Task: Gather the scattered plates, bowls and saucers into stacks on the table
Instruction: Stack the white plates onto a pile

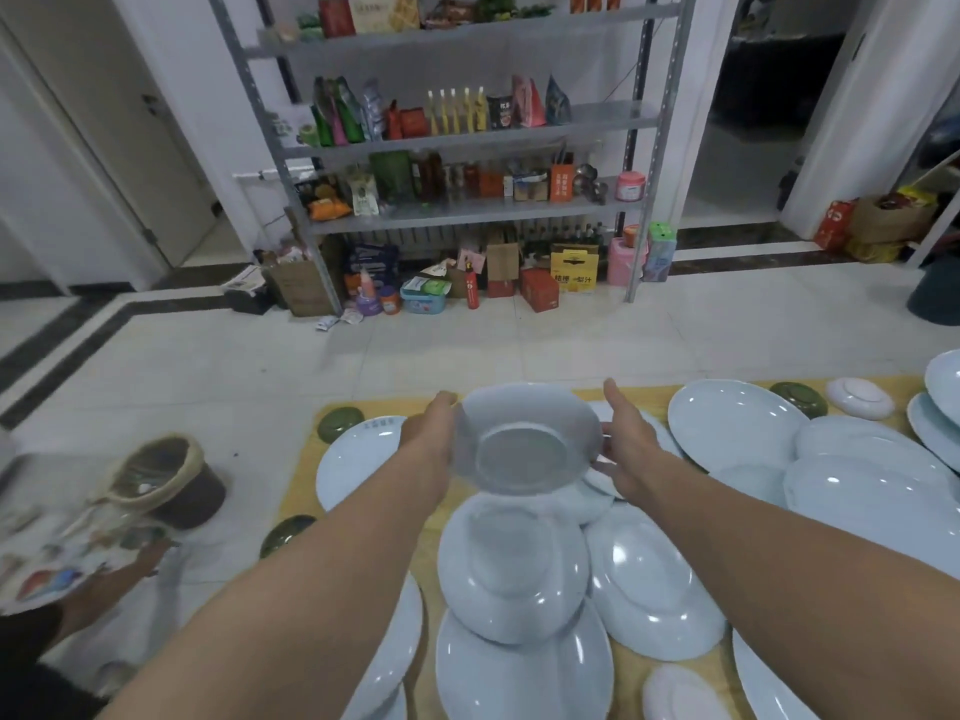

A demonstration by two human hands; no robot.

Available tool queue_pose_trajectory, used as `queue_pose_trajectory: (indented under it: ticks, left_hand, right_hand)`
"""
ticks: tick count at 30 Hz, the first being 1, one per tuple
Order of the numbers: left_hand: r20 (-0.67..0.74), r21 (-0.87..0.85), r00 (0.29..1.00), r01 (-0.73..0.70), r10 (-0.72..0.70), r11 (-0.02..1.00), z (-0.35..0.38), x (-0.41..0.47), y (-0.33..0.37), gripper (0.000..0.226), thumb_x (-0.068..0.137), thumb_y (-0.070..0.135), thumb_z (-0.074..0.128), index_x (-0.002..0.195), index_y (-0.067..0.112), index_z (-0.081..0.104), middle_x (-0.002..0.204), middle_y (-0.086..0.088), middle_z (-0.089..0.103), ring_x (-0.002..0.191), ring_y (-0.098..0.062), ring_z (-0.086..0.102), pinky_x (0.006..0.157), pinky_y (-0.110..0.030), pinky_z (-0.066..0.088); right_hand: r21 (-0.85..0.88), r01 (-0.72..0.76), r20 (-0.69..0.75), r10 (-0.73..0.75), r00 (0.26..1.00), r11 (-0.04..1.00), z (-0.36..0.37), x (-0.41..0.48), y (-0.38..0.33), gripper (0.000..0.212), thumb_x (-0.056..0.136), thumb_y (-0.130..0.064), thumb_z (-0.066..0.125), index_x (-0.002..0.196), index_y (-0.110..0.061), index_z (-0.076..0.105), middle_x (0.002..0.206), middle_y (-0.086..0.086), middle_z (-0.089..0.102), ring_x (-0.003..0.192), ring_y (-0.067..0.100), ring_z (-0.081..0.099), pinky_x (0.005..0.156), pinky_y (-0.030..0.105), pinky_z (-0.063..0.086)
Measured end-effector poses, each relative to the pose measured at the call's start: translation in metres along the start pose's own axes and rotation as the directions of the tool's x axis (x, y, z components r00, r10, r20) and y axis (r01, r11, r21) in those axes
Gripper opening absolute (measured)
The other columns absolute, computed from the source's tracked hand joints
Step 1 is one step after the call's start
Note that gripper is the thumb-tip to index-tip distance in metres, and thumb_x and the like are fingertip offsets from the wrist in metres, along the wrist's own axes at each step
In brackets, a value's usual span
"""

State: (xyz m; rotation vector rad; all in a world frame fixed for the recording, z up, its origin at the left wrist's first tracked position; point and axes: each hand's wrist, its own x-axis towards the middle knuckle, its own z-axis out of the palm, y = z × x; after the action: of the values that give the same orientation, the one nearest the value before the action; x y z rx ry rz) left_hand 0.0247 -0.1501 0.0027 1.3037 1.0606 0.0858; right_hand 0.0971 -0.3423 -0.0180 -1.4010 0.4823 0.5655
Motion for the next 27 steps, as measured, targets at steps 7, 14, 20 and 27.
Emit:
queue_pose_trajectory:
  ticks: [7, 14, 20, 27]
  left_hand:
    - [-0.163, 0.165, 0.980, -0.088, 0.115, 0.982, -0.071, 0.027, 0.015, 0.037, 0.097, 0.003, 0.039, 0.131, -0.008, 0.051, 0.090, -0.013, 0.056, 0.095, -0.029, 0.053, 0.081, -0.034, 0.044]
    - [-0.098, -0.022, 0.994, -0.038, 0.036, 0.999, -0.134, 0.064, 0.012, 0.020, 0.092, 0.024, 0.056, 0.103, 0.009, 0.063, 0.098, -0.007, 0.060, 0.085, -0.025, 0.053, 0.074, -0.032, 0.039]
    - [-0.008, -0.192, 0.999, 0.048, -0.050, 0.980, -0.163, 0.120, -0.008, 0.035, 0.096, 0.046, 0.050, 0.083, 0.016, 0.063, 0.091, -0.004, 0.068, 0.088, -0.023, 0.064, 0.082, -0.035, 0.051]
    - [-0.033, -0.248, 0.993, 0.098, -0.110, 0.964, -0.173, 0.161, -0.024, 0.047, 0.102, 0.049, 0.036, 0.071, 0.016, 0.047, 0.057, 0.006, 0.063, 0.067, -0.010, 0.051, 0.059, -0.025, 0.037]
  right_hand:
    - [-0.273, 0.104, -0.088, -0.132, 0.987, 0.956, 0.086, 0.003, -0.001, 0.019, 0.082, 0.010, 0.062, 0.067, 0.000, 0.058, 0.070, 0.008, 0.053, 0.071, 0.026, 0.048, 0.066, 0.030, 0.041]
    - [-0.409, 0.143, 0.038, -0.140, 0.989, 0.901, 0.154, 0.024, 0.032, 0.034, 0.086, 0.012, 0.055, 0.119, 0.009, 0.060, 0.111, 0.024, 0.063, 0.087, 0.026, 0.052, 0.077, 0.039, 0.046]
    - [-0.348, 0.089, 0.054, -0.074, 0.996, 0.933, 0.195, 0.053, 0.066, 0.010, 0.091, 0.002, 0.058, 0.094, -0.007, 0.061, 0.103, 0.015, 0.058, 0.088, 0.028, 0.053, 0.076, 0.035, 0.040]
    - [-0.357, 0.021, 0.060, 0.001, 0.998, 0.934, 0.218, 0.080, 0.098, 0.039, 0.095, -0.001, 0.056, 0.133, 0.000, 0.050, 0.109, 0.012, 0.054, 0.108, 0.038, 0.057, 0.099, 0.049, 0.045]
